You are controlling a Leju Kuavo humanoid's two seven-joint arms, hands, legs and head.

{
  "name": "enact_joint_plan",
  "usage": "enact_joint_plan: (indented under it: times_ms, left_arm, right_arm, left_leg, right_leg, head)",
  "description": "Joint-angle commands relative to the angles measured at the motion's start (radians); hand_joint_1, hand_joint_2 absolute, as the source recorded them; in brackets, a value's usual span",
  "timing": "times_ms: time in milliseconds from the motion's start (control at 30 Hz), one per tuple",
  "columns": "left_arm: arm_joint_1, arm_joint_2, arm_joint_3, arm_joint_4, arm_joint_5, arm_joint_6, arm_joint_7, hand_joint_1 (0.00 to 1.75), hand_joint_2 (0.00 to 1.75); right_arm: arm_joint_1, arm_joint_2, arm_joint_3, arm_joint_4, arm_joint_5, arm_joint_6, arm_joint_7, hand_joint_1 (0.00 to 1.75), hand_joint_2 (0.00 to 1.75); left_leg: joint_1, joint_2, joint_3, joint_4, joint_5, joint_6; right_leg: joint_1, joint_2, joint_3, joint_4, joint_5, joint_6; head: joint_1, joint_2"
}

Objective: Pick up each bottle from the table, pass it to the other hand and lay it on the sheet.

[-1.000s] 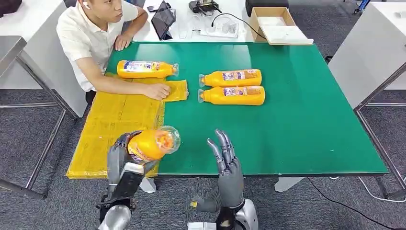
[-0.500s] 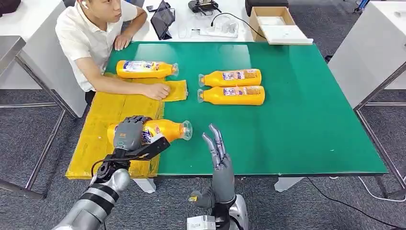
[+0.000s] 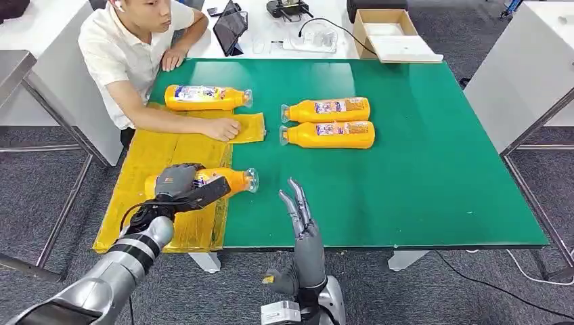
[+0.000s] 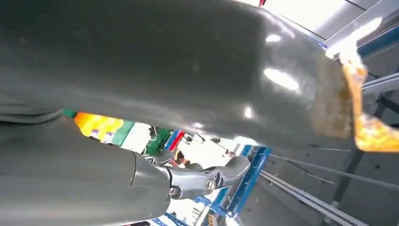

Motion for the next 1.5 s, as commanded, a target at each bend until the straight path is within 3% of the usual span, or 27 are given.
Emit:
enact_joint_plan:
  times_ms: [33,100,567,700,867,900,1000,1133,1233,1500]
  left_arm:
    - [-0.044,0.014,0.035,0.108,0.052,-0.079,-0.038,0.23,1.75]
    - [-0.033,0.015,0.041,0.097,0.068,-0.089,-0.036,0.00,1.75]
    - [0.017,-0.005,-0.049,-0.021,0.062,-0.131,-0.054,0.00,1.75]
    - [0.058,0.000,-0.071,-0.109,0.060,-0.043,-0.065,0.00,1.75]
    - [0.058,0.000,-0.071,-0.109,0.060,-0.043,-0.065,0.00,1.75]
    - [0.087,0.000,-0.073,-0.167,0.056,0.029,-0.104,0.00,1.75]
    - [0.218,-0.043,-0.042,-0.414,0.282,0.059,-0.279,0.00,1.75]
    - [0.343,-0.055,-0.065,-0.716,0.764,-0.124,-0.311,0.00,1.75]
    - [0.366,-0.040,-0.058,-0.799,0.893,-0.165,-0.324,0.00,1.75]
    - [0.363,-0.027,-0.056,-0.800,0.907,-0.169,-0.323,0.00,1.75]
  right_arm:
    - [-0.034,-0.024,0.011,0.117,-0.038,0.002,-0.032,0.00,0.00]
    - [-0.036,-0.018,0.007,0.139,-0.052,0.024,-0.032,0.00,0.00]
    - [-0.043,-0.008,-0.005,0.170,-0.069,0.045,-0.032,0.00,0.00]
    - [-0.042,-0.010,-0.008,0.172,-0.074,0.032,-0.032,0.00,0.00]
    - [-0.042,-0.010,-0.008,0.172,-0.074,0.032,-0.032,0.00,0.00]
    - [-0.040,-0.009,-0.011,0.175,-0.073,0.033,-0.032,0.00,0.00]
    - [-0.032,-0.016,0.003,0.180,-0.078,0.041,-0.032,0.00,0.00]
    - [-0.034,-0.039,0.049,0.169,-0.111,-0.009,-0.032,0.00,0.00]
    - [-0.034,-0.043,0.050,0.169,-0.120,-0.010,-0.032,0.00,0.00]
    - [-0.035,-0.043,0.050,0.169,-0.121,-0.010,-0.032,0.00,0.00]
  left_leg:
    - [0.001,0.002,0.004,-0.001,-0.001,-0.002]
    - [0.001,0.003,0.005,-0.001,-0.001,-0.002]
    - [0.001,0.000,0.003,-0.001,0.000,-0.002]
    - [0.001,0.001,0.004,-0.001,-0.001,-0.003]
    - [0.001,0.000,0.002,0.000,0.000,-0.002]
    - [0.001,0.001,0.004,0.000,-0.001,-0.003]
    - [0.001,0.002,0.004,-0.001,-0.001,-0.003]
    - [0.001,0.000,0.002,0.000,-0.001,-0.002]
    - [0.001,0.002,0.002,0.000,-0.002,-0.002]
    - [0.001,0.002,0.003,0.000,-0.002,-0.003]
  right_leg:
    - [0.001,0.001,0.003,-0.001,0.000,-0.002]
    - [0.002,0.001,0.005,-0.002,0.000,-0.002]
    - [0.001,0.000,0.003,-0.001,0.000,-0.001]
    - [0.001,0.000,0.004,-0.001,-0.001,-0.002]
    - [0.001,0.000,0.002,-0.001,0.000,-0.001]
    - [0.002,0.000,0.004,-0.001,-0.001,-0.002]
    - [0.001,0.000,0.004,-0.001,-0.001,-0.002]
    - [0.001,-0.001,0.003,-0.001,-0.002,-0.001]
    - [0.001,0.001,0.002,-0.001,-0.001,-0.002]
    - [0.002,0.001,0.003,-0.002,-0.001,-0.003]
  head:
    - [0.000,0.000]
    - [0.000,0.000]
    - [0.000,0.000]
    - [0.000,0.000]
    - [0.000,0.000]
    - [0.000,0.000]
    - [0.000,0.000]
    - [0.000,0.000]
    - [0.000,0.000]
    - [0.000,0.000]
